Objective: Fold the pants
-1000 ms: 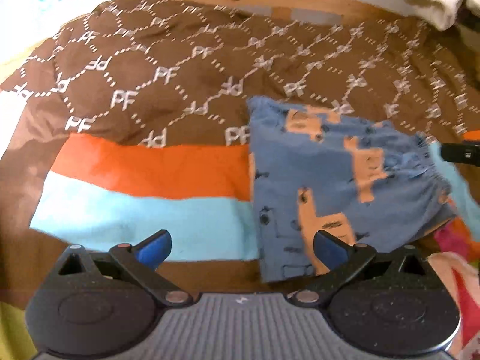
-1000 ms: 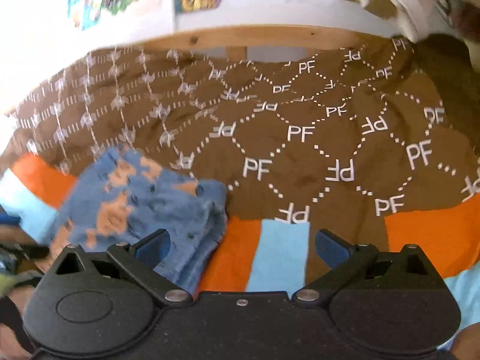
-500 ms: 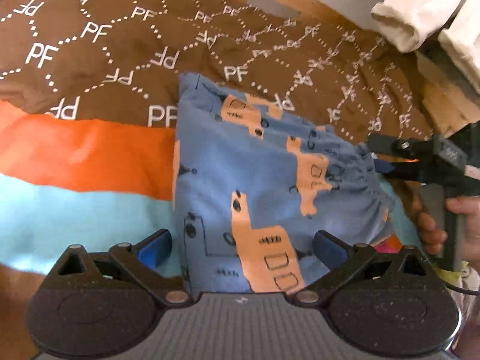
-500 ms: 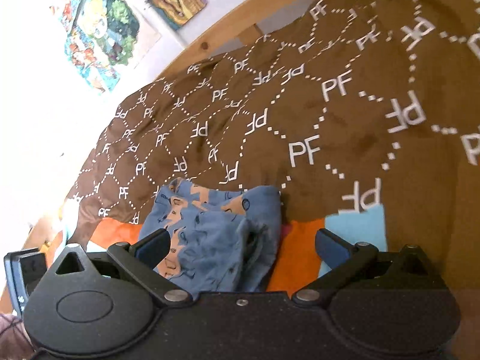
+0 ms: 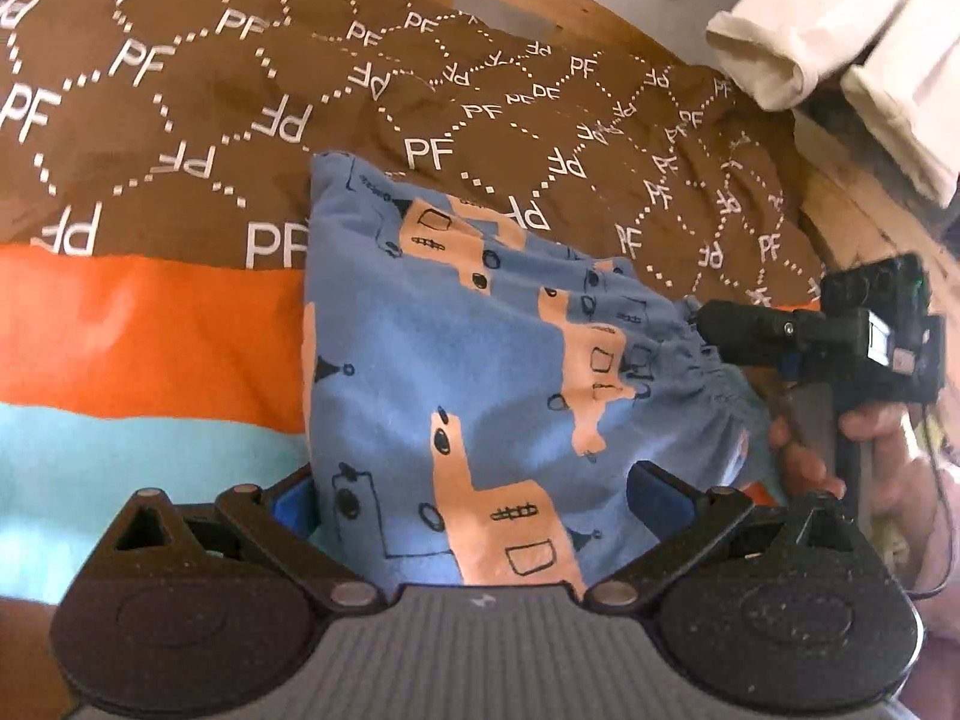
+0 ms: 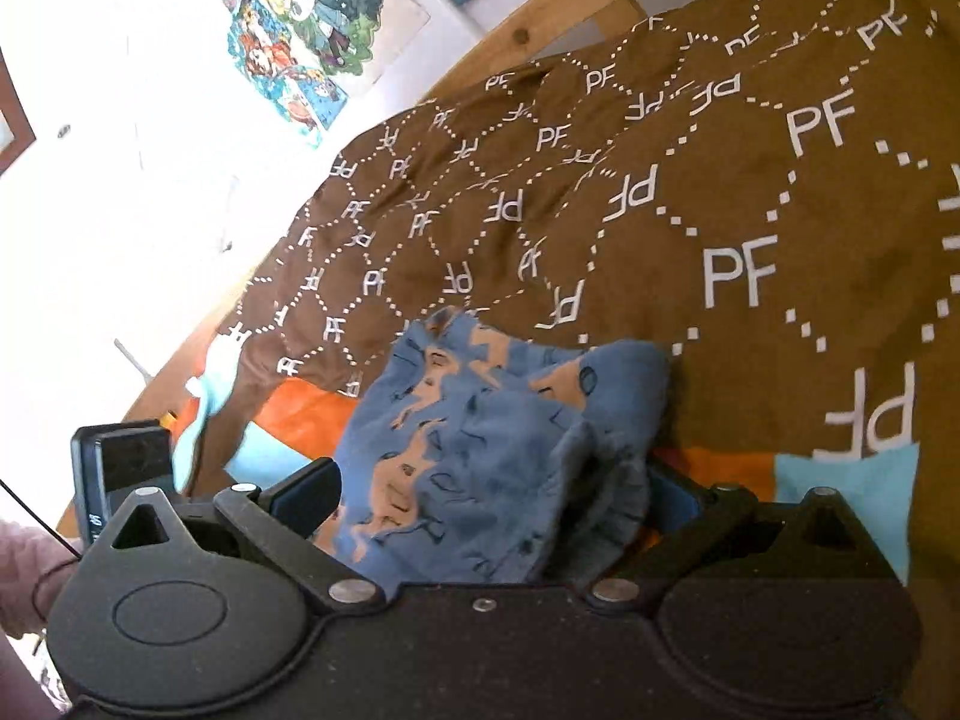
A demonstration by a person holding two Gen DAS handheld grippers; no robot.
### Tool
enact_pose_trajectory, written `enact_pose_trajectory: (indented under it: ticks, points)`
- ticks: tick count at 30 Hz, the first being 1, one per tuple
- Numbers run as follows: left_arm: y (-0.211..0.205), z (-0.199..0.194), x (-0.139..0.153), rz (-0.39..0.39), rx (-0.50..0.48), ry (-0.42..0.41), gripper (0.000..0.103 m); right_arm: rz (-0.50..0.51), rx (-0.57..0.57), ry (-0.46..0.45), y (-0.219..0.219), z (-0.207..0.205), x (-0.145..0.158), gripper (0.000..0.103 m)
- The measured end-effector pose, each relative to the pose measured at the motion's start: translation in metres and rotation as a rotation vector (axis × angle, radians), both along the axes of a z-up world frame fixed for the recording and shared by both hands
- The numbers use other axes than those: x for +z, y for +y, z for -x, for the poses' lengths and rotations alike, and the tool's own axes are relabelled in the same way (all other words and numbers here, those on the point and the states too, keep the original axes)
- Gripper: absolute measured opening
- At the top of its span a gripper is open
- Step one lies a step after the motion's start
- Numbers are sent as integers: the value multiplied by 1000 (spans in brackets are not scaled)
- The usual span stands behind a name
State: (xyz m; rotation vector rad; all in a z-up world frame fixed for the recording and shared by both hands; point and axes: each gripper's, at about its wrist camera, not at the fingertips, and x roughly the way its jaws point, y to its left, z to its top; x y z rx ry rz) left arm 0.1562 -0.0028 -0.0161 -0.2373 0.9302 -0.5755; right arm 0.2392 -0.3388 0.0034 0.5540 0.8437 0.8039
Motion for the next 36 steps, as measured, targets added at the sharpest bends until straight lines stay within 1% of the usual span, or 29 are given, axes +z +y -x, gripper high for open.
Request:
enact_pose_trajectory:
  ticks: [2, 5, 7, 10, 12, 15, 17, 18, 19, 20, 22, 24, 26, 28, 29, 30, 31, 32, 33, 36]
  points:
    - [6, -4, 0, 45, 4, 37, 103, -45, -13, 13, -6, 0, 0, 102]
    - [14, -10, -3, 124, 32, 91, 103, -133, -55, 48, -17, -1, -4, 97]
    - [18, -13, -5, 155, 45, 117, 103, -148, -83, 70, -21, -4, -6, 89]
    - [16, -16, -5, 141, 33, 125, 103, -85, -107, 78, -20, -4, -5, 78]
    - [13, -16, -4, 126, 34, 123, 103, -37, -111, 67, -16, -3, -4, 75]
    - [9, -15, -3, 108, 52, 122, 102, 19, -102, 49, -9, -1, -4, 74]
    - [6, -14, -1, 90, 60, 120, 101, 37, -101, 42, -7, 1, -4, 74]
    - [5, -14, 0, 72, 69, 119, 98, 40, -106, 40, -7, 2, -4, 74]
    - [4, -13, 1, 55, 81, 118, 93, 41, -110, 41, -7, 2, -4, 74]
    - [4, -12, 2, 41, 95, 116, 91, 42, -112, 40, -7, 3, -4, 74]
    - [6, -10, 4, 28, 118, 116, 82, 46, -114, 39, -5, 4, -4, 74]
    - [10, -10, 4, 34, 146, 128, 76, 46, -119, 39, -5, 6, -4, 72]
    - [16, -12, 2, 64, 172, 152, 73, 50, -123, 39, -6, 7, -4, 70]
    - [21, -13, 1, 88, 193, 170, 69, 54, -131, 44, -6, 7, -3, 65]
    - [21, -13, 2, 88, 197, 173, 68, 58, -138, 47, -7, 7, -4, 63]
    - [20, -14, 2, 81, 200, 172, 64, 62, -143, 50, -8, 8, -3, 59]
    - [19, -14, 2, 66, 203, 170, 60, 68, -154, 55, -9, 8, -4, 53]
    - [18, -13, 2, 48, 204, 170, 58, 74, -163, 61, -10, 8, -4, 50]
    - [17, -13, 3, 28, 208, 170, 53, 75, -170, 65, -11, 8, -5, 47]
    - [12, -12, 6, -19, 215, 161, 50, 88, -181, 67, -11, 9, -5, 43]
